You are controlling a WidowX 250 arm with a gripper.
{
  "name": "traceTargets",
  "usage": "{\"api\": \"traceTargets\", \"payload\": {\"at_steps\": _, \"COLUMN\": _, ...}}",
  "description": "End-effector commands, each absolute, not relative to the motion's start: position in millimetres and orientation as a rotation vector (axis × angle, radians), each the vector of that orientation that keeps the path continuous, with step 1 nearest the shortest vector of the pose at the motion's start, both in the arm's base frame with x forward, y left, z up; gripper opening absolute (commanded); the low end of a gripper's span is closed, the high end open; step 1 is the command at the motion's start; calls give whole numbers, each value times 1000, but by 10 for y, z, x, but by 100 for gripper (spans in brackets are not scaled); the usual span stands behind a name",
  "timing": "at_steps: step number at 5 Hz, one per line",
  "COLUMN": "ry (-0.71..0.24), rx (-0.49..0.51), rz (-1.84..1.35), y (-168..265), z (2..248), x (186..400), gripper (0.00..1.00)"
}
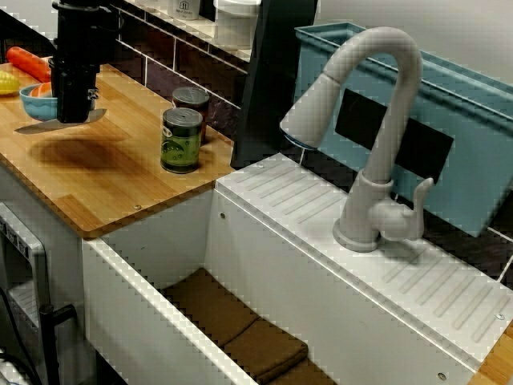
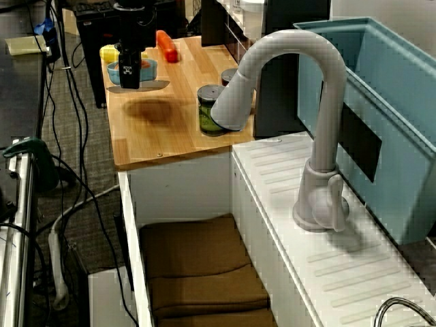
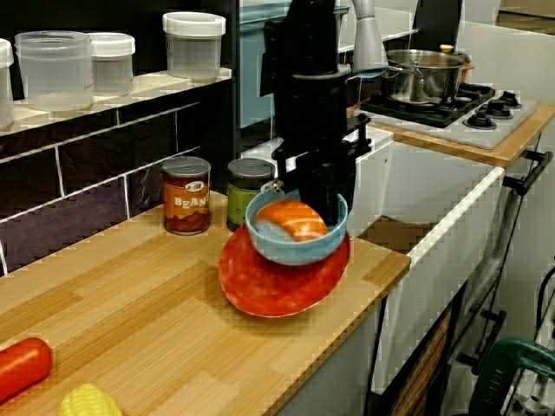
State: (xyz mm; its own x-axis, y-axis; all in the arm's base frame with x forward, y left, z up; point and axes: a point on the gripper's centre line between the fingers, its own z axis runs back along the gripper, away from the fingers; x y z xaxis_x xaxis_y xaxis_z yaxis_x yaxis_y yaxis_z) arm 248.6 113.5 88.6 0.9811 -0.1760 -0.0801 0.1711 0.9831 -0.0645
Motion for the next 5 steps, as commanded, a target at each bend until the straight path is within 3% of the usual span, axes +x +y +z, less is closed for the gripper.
{"api": "traceTargets", "payload": {"at_steps": 1, "ry": 26, "rx": -45, "rz": -154, "y": 1314, "z": 1068, "x": 2510, "gripper": 0}}
{"api": "traceTargets", "payload": {"at_steps": 5, "ry": -6, "rx": -35, "rz": -46, "y": 1869, "z": 1026, "x": 2800, "gripper": 0}}
